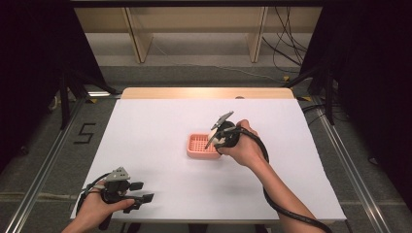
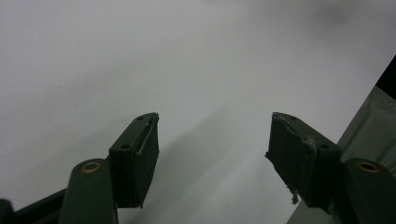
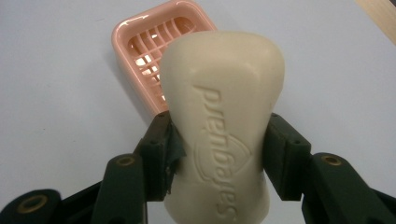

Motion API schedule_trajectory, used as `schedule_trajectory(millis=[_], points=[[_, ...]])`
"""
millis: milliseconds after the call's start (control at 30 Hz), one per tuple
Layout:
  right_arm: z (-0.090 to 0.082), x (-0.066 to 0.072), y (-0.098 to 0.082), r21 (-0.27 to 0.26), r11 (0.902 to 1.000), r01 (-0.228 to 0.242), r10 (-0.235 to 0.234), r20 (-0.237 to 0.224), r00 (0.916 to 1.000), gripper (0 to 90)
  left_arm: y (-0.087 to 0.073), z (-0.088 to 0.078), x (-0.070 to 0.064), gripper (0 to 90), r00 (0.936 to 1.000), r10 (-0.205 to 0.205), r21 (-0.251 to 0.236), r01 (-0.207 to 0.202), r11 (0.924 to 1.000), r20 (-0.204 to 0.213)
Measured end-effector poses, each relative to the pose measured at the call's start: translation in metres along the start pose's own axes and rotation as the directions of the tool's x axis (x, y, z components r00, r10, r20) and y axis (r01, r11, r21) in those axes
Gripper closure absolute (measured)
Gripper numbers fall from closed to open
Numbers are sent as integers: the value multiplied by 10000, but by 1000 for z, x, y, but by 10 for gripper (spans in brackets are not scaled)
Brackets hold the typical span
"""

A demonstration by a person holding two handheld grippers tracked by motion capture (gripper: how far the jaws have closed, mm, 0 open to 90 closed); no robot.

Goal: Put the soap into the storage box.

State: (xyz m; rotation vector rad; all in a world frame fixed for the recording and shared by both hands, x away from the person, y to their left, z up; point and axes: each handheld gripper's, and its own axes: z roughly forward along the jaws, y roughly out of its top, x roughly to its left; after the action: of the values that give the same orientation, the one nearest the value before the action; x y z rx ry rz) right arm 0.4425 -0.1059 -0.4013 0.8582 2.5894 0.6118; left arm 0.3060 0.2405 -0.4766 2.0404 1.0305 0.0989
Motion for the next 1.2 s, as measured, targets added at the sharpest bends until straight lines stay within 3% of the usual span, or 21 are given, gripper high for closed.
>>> schedule_trajectory(millis=[167, 200, 267, 333, 367, 600, 1033, 1200], points=[[1, 0, 3, -40, 10000, 61, -61, -128, 9999, 506, 0, 0, 0, 332, 10000, 7, 20, -7, 10000, 10], [1, -1, 4, 13, 9998, 206, -206, 74, 9998, 506, 0, 0, 0, 332, 10000, -11, 0, 11, 10000, -1], [1, 1, 5, -14, 10000, -68, 68, -104, 9999, 506, 0, -1, 1, 332, 10000, 29, 38, -29, 10000, -11], [3, -1, 6, -47, 9998, 197, -197, -58, 9998, 506, 0, 0, 1, 331, 10000, 35, 13, -35, 10000, -7], [3, 1, 6, -28, 10000, -34, 33, -131, 9999, 506, 0, -1, 0, 331, 10000, 39, 29, -39, 10000, -1], [4, 1, 10, -40, 9998, 198, -199, -189, 9996, 505, 0, -1, 0, 332, 10000, 25, 23, -25, 10000, -9], [8, 3, 20, -22, 9999, 137, -137, -243, 9996, 506, 0, -1, 0, 331, 10000, 35, 20, -35, 10000, 1], [9, 3, 23, -110, 9993, 345, -348, -281, 9990, 506, 0, -1, 1, 332, 10000, 25, 36, -25, 10000, -10]])
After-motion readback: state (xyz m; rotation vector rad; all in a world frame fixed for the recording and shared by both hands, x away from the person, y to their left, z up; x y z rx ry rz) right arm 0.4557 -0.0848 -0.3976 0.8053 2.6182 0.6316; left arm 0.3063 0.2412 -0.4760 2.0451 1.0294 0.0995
